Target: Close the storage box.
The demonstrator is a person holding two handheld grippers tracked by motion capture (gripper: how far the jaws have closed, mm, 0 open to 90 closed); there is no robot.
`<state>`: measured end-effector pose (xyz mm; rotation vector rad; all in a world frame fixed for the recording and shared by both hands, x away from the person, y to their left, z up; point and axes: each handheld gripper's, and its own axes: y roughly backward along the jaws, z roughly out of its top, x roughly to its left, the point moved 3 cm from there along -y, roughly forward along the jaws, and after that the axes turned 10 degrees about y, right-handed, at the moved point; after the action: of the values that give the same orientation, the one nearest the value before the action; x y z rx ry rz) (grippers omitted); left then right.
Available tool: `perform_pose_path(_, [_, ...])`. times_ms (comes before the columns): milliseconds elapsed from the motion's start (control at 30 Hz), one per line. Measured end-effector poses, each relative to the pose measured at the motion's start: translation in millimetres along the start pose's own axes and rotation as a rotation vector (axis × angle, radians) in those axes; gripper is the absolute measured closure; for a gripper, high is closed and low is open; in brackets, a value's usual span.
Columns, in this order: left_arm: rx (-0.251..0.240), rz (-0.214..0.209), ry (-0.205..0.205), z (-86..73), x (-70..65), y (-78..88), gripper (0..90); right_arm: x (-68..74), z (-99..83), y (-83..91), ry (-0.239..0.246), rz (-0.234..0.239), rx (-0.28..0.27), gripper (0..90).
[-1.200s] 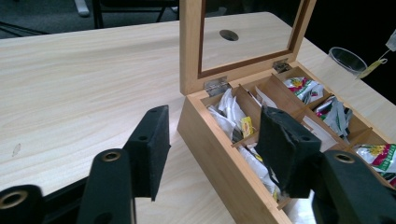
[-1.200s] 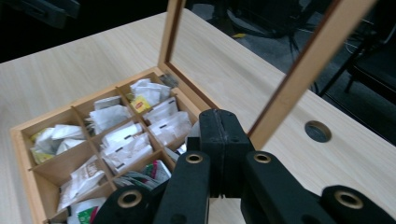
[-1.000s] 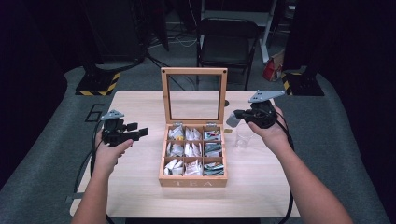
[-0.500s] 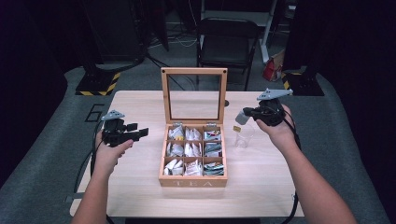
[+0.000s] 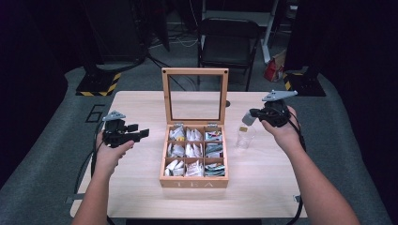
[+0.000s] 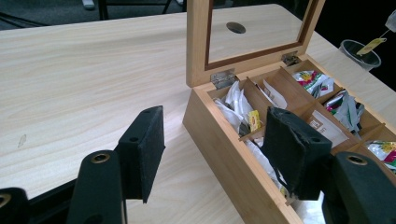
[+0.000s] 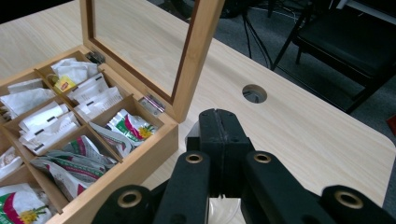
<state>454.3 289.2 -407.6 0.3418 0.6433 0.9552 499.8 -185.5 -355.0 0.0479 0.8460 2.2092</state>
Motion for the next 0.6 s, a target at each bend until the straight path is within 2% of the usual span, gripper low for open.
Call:
perform_pose_path(300, [-0.006,0.005,0.012,0.1,0.6,1.0,38.6,-1.1,-18.5,-9.8,-0.028,-0.015,0.025,90.0])
perform_pose_path(600, [-0.012,0.006,0.012,0.5,1.4,2.4,38.8,3.4,-35.7,-25.6,-0.043,-0.002,0.058,90.0])
